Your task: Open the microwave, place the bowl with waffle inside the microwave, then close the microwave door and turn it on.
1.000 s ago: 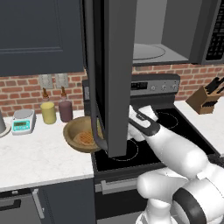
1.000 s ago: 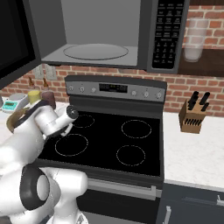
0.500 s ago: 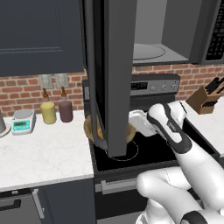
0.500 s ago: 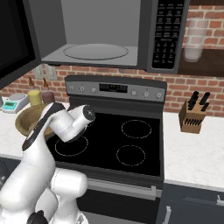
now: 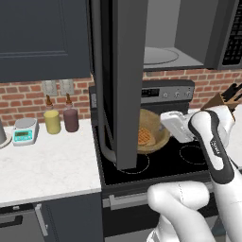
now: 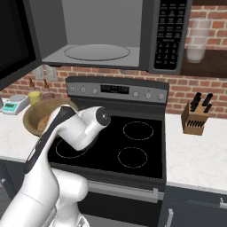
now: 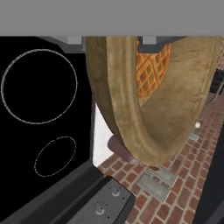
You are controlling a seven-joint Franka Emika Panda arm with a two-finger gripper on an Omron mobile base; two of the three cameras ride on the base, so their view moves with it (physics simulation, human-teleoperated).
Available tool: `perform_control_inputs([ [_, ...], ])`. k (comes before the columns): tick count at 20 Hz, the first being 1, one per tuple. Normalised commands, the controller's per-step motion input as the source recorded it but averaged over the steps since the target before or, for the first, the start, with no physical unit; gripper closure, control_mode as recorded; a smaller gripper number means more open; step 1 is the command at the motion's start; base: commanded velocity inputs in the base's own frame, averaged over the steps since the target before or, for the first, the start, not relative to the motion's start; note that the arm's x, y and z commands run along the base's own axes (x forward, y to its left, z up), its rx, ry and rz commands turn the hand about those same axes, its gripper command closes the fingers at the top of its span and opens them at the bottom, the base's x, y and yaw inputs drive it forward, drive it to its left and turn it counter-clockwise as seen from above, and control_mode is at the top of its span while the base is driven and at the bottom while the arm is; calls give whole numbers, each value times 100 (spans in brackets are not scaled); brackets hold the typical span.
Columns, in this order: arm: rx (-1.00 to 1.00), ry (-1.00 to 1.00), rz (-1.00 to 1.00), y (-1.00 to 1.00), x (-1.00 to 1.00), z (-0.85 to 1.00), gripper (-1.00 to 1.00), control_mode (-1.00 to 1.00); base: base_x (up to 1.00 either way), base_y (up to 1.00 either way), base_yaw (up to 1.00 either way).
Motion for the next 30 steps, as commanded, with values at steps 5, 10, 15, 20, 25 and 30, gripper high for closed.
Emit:
perform_control_inputs([
  [5,5,-5,-8,-42,0,82,100,-100,0,0,0],
  [10,3,-1,-8,-39,0,86,100,-100,0,0,0],
  [15,1,0,-5,-28,0,73,100,-100,0,0,0],
  [20,0,0,-4,-27,0,60,100,-100,0,0,0],
  [25,0,1,-5,-26,4,29,100,-100,0,0,0],
  [30,0,2,-1,0,15,0,100,-100,0,0,0],
])
